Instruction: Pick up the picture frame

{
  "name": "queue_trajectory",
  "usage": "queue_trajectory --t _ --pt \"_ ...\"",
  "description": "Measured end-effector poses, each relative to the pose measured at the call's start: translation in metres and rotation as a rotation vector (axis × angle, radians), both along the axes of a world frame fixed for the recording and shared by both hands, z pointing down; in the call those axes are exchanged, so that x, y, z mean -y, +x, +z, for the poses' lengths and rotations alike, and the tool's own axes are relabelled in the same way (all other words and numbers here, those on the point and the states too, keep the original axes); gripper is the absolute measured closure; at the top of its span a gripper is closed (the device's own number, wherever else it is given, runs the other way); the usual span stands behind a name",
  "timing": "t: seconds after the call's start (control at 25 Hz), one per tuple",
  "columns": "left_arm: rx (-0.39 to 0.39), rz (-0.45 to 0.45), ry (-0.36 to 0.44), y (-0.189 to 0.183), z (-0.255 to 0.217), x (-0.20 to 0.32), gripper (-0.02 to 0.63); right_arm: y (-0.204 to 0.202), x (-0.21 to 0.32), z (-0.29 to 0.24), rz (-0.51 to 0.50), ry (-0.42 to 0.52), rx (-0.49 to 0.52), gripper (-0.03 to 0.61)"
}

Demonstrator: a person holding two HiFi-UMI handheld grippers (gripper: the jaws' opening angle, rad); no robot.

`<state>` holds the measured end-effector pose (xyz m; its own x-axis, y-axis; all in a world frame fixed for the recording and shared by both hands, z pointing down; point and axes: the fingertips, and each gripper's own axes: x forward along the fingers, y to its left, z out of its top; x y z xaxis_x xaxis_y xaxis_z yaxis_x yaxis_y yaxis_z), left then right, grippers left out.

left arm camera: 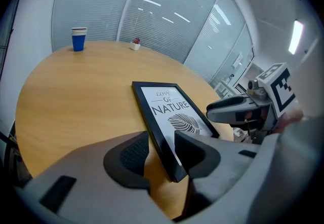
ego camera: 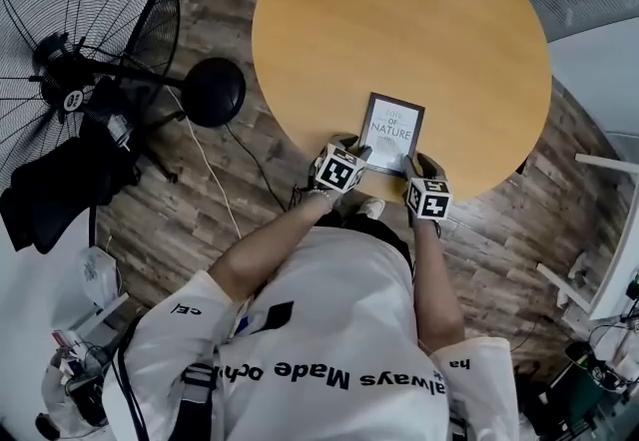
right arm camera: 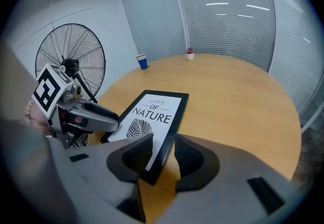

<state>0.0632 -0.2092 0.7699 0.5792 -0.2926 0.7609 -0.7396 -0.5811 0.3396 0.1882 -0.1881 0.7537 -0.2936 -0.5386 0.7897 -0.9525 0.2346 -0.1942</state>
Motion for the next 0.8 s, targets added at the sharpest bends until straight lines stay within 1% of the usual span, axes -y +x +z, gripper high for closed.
queue_trajectory --t 0.28,0.6,0.72,0.8 --pt "0.007 0.002 -0.011 0.002 0.006 -0.002 0.456 -0.001 -0.007 0.013 0.002 -0.041 0.003 0.423" --pt "0.028 0.006 0.016 0.0 0.003 0.0 0.456 -0.003 -0.01 0.023 0.0 -0.064 0.005 0.425" --pt "0.049 0.028 0.02 0.002 0.004 -0.002 0.456 -0.004 -0.01 0.025 -0.001 -0.063 0.003 0.449" --pt "0.054 0.03 0.025 0.002 0.004 -0.002 0.459 -0.005 -0.011 0.025 -0.001 -0.058 -0.003 0.453"
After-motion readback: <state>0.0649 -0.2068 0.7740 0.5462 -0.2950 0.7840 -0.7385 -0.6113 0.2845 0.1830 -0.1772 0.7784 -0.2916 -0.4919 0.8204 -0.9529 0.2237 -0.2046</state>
